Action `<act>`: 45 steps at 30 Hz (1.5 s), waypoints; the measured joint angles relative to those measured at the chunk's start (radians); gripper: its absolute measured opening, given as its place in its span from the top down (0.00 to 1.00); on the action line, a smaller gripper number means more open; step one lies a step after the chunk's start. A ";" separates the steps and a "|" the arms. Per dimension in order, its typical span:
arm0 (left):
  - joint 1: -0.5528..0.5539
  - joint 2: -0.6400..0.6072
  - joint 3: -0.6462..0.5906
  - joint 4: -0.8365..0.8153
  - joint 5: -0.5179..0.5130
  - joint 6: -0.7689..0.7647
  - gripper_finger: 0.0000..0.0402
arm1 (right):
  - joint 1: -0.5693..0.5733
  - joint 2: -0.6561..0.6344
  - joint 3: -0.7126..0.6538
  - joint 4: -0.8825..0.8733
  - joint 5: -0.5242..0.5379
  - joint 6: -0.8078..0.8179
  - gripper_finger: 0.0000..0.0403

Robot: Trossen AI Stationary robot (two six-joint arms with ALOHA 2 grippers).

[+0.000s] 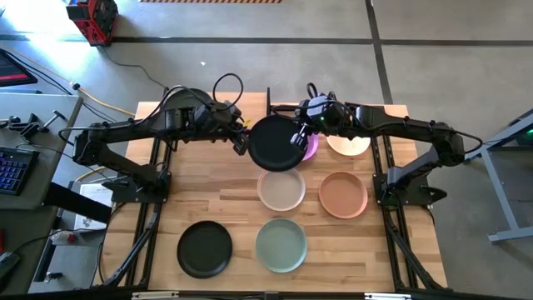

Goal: Place and stack plates onto a shelf
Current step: Stack the right black plate on top of the black plate on the shelf

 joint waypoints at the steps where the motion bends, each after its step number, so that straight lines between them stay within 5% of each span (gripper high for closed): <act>1: 0.000 0.000 0.000 0.005 0.001 0.005 0.78 | 0.000 0.000 0.000 0.000 0.000 0.000 1.00; 25: 0.000 0.069 0.000 0.024 0.023 0.096 0.78 | -0.004 0.000 0.000 0.011 -0.017 -0.026 1.00; 34: 0.003 0.069 0.000 0.018 -0.001 0.133 0.97 | -0.002 0.000 0.000 0.009 -0.019 -0.024 1.00; 45: 0.027 0.069 0.000 0.007 -0.006 0.157 0.99 | -0.002 0.000 0.000 0.013 -0.029 -0.065 0.95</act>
